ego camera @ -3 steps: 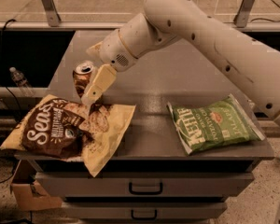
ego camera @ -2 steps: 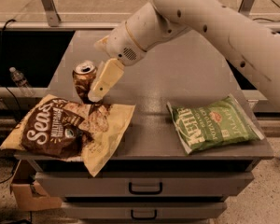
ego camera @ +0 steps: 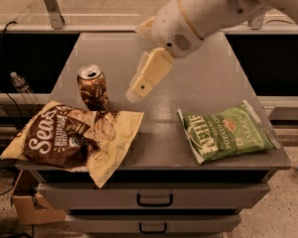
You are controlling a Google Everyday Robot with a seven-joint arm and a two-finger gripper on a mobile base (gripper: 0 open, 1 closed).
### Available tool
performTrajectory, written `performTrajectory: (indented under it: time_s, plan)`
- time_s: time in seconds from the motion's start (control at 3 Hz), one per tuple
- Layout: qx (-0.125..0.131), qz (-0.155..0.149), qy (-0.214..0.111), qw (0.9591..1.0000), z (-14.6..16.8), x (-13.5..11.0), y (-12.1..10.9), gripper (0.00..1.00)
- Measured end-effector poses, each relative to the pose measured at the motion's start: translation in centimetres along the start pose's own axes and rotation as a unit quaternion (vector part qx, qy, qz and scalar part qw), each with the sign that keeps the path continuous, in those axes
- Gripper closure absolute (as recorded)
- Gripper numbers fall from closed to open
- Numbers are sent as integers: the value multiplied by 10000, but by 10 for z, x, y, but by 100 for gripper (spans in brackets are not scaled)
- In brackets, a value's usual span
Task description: Move orange can near brown chip bag
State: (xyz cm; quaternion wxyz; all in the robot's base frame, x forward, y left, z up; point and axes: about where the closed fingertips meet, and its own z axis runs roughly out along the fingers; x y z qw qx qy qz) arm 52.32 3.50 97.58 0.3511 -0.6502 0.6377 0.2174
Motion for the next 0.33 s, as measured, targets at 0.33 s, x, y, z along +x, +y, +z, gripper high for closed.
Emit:
performTrajectory:
  time_s: [0.33]
  plan:
    - [141,104,33,9998,-15,11,0,0]
